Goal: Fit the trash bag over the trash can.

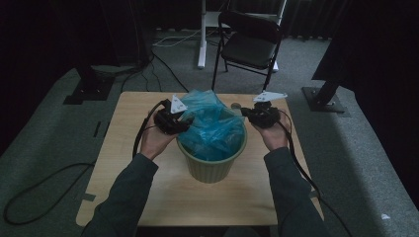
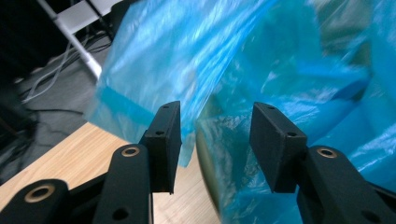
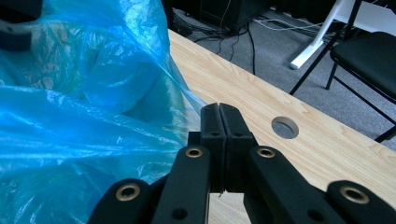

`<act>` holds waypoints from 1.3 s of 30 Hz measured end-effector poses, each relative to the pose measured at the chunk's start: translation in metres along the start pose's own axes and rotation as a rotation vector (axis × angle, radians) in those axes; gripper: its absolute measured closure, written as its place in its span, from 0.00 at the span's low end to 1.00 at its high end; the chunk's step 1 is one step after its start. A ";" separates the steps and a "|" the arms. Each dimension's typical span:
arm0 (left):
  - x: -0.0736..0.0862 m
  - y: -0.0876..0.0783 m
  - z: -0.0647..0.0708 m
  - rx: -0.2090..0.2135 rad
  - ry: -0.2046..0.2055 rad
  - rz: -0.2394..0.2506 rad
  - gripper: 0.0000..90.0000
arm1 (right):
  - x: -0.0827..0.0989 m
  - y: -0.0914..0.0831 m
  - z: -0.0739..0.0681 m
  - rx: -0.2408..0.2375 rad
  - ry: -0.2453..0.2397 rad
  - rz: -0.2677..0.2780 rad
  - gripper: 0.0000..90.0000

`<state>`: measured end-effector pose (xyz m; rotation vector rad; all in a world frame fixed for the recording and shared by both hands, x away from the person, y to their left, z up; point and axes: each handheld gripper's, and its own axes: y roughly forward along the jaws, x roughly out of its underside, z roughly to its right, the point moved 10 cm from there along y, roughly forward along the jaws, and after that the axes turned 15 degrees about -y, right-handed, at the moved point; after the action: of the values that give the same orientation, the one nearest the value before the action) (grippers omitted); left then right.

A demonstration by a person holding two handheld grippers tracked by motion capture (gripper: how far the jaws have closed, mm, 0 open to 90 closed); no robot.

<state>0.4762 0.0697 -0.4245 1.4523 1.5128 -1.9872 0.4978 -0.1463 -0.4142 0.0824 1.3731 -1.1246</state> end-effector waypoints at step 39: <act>0.000 -0.015 -0.041 -0.081 -0.143 0.081 0.99 | 0.010 -0.011 0.015 0.031 0.041 -0.009 0.99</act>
<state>0.4886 0.1106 -0.4144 1.2890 1.4339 -1.9159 0.4995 -0.1667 -0.4120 0.1222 1.3940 -1.1575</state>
